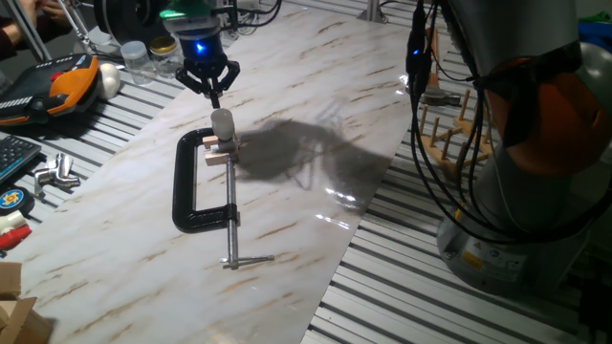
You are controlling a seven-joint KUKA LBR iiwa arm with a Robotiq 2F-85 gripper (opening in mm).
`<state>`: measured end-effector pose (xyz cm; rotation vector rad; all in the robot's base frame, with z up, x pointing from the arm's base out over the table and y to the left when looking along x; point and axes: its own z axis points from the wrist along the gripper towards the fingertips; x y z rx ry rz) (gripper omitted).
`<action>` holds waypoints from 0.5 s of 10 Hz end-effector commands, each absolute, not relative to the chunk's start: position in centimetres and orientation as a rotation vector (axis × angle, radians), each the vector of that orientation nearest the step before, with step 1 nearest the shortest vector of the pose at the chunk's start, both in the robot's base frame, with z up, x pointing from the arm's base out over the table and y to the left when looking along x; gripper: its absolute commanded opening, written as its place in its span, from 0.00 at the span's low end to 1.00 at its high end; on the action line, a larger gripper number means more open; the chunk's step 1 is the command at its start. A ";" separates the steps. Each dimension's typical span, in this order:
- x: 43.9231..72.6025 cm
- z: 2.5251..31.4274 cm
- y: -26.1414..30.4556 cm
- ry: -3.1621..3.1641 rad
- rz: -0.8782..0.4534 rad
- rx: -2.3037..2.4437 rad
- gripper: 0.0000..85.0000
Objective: Take out the light bulb by rotating it
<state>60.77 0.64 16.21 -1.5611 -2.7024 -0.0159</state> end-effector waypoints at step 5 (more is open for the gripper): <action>60.8 16.1 0.6 -0.536 0.060 -3.085 0.00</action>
